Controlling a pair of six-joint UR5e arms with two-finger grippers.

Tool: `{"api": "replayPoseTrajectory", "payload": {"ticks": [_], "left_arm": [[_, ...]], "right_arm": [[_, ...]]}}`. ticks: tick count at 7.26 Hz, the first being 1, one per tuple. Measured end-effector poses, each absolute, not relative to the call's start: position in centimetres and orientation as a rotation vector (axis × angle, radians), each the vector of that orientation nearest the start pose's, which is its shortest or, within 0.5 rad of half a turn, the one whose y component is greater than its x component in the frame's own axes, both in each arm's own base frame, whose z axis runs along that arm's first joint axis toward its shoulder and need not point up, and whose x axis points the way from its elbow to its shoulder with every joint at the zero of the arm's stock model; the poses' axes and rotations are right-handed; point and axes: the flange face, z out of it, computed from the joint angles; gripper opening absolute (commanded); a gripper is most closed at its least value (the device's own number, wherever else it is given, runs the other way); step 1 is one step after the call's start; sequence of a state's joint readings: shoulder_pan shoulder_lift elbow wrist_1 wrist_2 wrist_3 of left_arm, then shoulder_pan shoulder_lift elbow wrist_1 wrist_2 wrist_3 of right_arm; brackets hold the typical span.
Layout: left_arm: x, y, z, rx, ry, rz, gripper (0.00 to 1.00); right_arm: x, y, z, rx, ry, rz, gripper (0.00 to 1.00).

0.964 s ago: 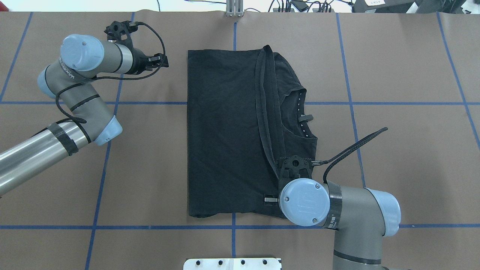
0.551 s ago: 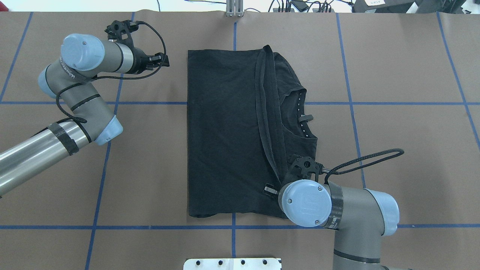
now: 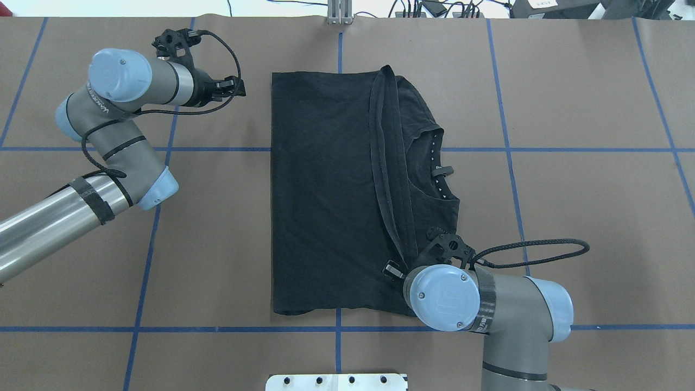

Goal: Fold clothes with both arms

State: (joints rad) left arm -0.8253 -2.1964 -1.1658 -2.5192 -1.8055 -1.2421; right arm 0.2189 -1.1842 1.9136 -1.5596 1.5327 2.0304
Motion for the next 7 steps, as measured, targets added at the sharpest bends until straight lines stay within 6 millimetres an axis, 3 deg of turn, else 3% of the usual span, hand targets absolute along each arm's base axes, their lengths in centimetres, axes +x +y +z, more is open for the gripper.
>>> {"api": "replayPoseTrajectory", "payload": {"ticks": [7], "left_arm": [[43.4,-63.3,36.7,0.463,1.093,-0.3,0.67]], "right_arm": [[-54.6,-26.4,31.7,-0.067,-0.729,0.731,0.73]]}}
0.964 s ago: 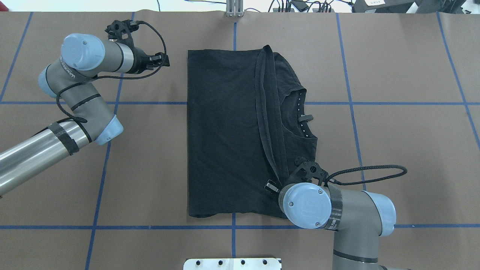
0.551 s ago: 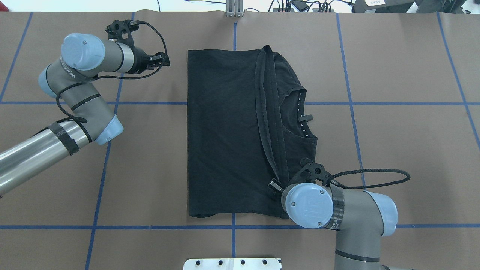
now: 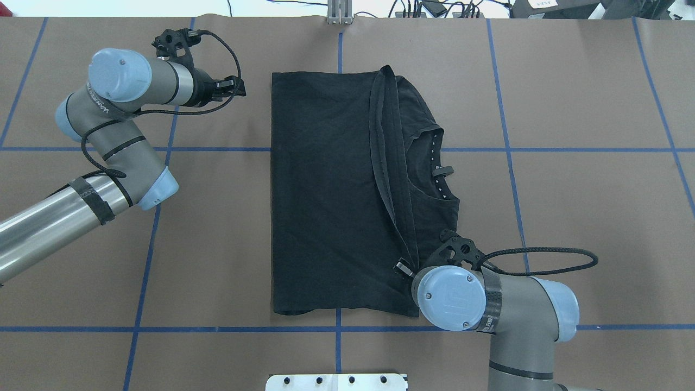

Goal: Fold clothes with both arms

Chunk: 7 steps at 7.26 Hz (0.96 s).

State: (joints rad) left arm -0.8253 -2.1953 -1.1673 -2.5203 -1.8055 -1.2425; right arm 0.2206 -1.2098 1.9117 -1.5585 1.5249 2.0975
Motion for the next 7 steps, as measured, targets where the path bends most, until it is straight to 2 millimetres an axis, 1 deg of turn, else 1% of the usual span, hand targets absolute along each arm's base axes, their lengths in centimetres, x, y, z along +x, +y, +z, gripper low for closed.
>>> {"api": "replayPoseTrajectory", "payload": {"ticks": [1,2,3,7], "left_arm": [[43.41,-63.25,36.73,0.463,1.093,-0.3,0.67],[43.41,-63.25,36.73,0.463,1.093,-0.3,0.67],[43.41,-63.25,36.73,0.463,1.093,-0.3,0.67],[43.41,-63.25,36.73,0.463,1.093,-0.3,0.67]], "right_arm": [[-54.56,-26.35,31.71,-0.068,-0.729,0.733,0.7],[-54.55,-26.36,31.74,-0.068,-0.728,0.734,0.42],[-54.55,-26.37,31.76,-0.069,-0.728,0.739,0.0],[-54.56,-26.41,31.54,-0.08,-0.732,0.765,0.0]]}}
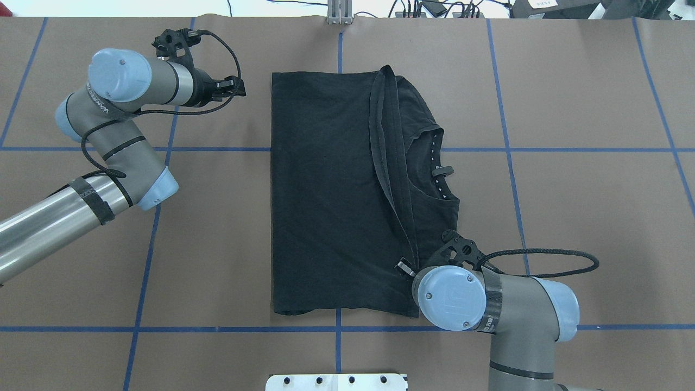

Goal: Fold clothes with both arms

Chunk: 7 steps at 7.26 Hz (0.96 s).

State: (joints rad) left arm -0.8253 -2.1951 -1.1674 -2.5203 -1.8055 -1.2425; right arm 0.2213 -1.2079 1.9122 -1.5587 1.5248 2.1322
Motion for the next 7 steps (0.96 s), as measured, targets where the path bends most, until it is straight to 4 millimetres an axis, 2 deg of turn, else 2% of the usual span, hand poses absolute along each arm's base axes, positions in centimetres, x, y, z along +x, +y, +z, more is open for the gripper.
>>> {"api": "replayPoseTrajectory", "payload": {"ticks": [3,5,6,7], "left_arm": [[43.3,-63.2,36.4,0.462,1.1,-0.306,0.67],[42.7,-61.5,35.0,0.391,1.178,-0.364,0.67],[42.2,-58.6,34.7,0.322,1.238,-0.403,0.67],[41.8,-53.6,34.4,0.245,1.303,-0.428,0.67]], "right_arm": [[-54.0,-26.9,30.6,-0.084,-0.752,0.77,0.0],[-53.3,-26.9,29.7,-0.09,-0.772,0.771,0.0],[-53.0,-26.9,29.5,-0.092,-0.778,0.771,0.0],[-52.6,-26.8,29.1,-0.096,-0.788,0.776,0.0]]}}
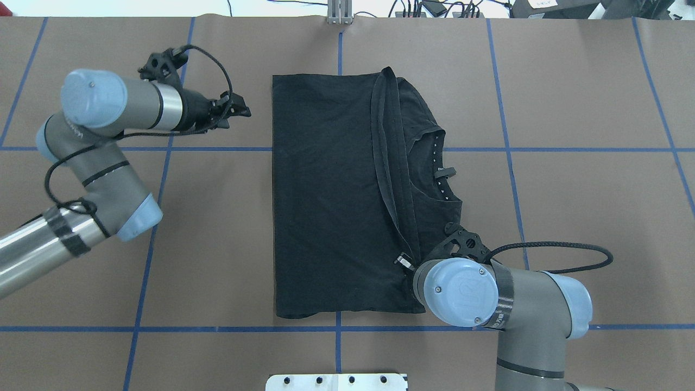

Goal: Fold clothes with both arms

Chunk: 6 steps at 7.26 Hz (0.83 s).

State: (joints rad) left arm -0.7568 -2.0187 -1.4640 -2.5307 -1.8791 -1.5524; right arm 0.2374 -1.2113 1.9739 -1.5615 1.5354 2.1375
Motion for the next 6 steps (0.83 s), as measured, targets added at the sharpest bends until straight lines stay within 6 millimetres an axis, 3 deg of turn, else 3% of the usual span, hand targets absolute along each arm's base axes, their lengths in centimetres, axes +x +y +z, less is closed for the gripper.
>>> {"api": "replayPoseTrajectory", "payload": {"ticks": [2,4,6], "left_arm": [[41.2,-43.2,32.7,0.078,1.411,-0.487,0.67],[44.9,-35.5,32.0,-0.078,1.445,-0.619,0.66],[49.0,-29.4,32.3,-0.173,1.437,-0.7,0.64]], "right_arm": [[-52.3,-26.7,28.8,-0.103,-0.796,0.788,0.0],[-52.3,-26.6,28.8,-0.105,-0.796,0.788,0.0],[-52.5,-26.4,28.8,-0.106,-0.795,0.785,0.0]]}}
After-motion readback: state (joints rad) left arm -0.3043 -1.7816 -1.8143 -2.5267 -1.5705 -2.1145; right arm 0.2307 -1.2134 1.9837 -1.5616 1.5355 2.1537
